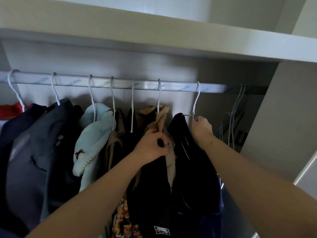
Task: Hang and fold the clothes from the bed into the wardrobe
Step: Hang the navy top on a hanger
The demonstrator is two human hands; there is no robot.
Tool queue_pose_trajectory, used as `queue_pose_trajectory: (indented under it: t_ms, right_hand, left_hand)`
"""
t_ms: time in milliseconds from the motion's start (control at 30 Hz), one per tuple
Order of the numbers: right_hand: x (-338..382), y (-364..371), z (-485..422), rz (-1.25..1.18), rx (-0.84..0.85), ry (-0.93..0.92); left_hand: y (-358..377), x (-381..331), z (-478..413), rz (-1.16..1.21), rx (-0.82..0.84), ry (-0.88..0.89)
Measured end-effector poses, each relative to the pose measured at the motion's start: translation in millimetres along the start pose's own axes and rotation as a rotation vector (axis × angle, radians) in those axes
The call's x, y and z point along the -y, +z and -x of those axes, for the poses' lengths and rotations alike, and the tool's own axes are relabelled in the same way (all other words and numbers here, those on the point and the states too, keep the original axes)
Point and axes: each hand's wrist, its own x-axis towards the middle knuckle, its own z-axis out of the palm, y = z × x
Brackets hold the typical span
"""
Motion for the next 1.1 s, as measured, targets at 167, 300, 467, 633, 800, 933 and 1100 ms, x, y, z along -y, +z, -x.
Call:
queue_pose_trajectory:
  t_ms: [167, 300, 467, 633, 800, 933, 1100]
  right_hand:
    - [-3, -1, 13, 0.056, -0.024, -0.013]
    - [-5, -8, 33, 0.056, -0.168, -0.175]
    - [-16, -8, 60, 0.247, -0.232, -0.237]
    - [-39, -13, 88, 0.128, -0.055, -0.132]
    - [-56, -11, 115, 0.041, 0.005, -0.065]
    - [-64, -10, 130, -0.013, 0.032, 0.015]
    - [-71, -17, 133, 0.143, 0.062, 0.027]
  left_hand:
    - [4, 2, 6, 0.044, -0.031, 0.004]
    - [9, 3, 13, 0.067, -0.037, 0.001]
    - [20, 4, 28, 0.028, -0.033, -0.065]
    - [31, 2, 49, 0.018, -0.103, -0.045]
    - [19, -1, 63, -0.101, -0.231, -0.129]
    - [21, -12, 73, -0.384, -0.248, -0.135]
    - [22, -5, 77, -0.368, 0.029, -0.051]
